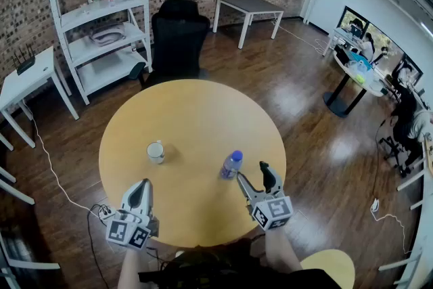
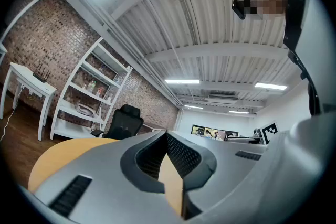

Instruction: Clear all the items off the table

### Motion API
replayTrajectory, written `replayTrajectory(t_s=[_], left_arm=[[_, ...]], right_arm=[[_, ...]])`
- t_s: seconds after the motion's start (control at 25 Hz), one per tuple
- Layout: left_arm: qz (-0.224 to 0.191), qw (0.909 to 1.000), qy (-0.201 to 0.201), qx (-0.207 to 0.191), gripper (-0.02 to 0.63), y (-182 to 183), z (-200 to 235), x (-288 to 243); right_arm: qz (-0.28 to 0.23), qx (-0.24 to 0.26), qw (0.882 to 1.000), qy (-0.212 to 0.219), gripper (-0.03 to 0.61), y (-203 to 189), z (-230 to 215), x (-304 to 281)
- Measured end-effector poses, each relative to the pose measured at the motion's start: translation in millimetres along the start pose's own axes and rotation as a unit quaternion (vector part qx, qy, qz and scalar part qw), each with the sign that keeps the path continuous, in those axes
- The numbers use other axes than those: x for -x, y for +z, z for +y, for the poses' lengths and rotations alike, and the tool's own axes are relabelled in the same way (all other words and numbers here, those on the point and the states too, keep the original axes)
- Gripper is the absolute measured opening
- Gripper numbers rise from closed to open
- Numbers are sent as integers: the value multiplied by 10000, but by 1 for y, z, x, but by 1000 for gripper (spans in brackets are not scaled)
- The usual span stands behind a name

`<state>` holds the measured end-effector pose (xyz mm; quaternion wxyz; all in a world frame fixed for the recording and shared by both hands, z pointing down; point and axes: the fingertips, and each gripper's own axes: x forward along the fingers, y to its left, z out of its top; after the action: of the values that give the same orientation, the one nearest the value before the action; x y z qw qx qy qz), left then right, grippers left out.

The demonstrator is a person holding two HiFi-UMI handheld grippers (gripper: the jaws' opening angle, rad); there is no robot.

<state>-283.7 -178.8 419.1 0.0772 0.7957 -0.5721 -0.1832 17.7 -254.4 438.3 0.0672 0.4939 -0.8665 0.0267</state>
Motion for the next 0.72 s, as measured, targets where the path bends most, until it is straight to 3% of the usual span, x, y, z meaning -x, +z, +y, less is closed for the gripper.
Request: replayTrajectory(t_s=[0.08,0.16,0.32,0.6,0.72], left_arm=[[88,10000,-26,-26,-9,-3,9,-18],[189,9998,-41,-59,-9,-9,17,-33],[433,9990,-9,-95,-9,-29,21,-52],[899,9959,26,-120,-9,-65,23,-74],[1008,9948,142,-75,-9,-79,27,-81]], right_arm=[[0,-47,10000,-24,342,-1,-7,-20],[3,-158,9999,-42,399,-7,-15,-38],[295,-436,9986,93,410,-38,-27,-61],[780,-488,9951,358,410,-87,-35,-84],[976,-490,9926,521,442,-105,-33,-95]])
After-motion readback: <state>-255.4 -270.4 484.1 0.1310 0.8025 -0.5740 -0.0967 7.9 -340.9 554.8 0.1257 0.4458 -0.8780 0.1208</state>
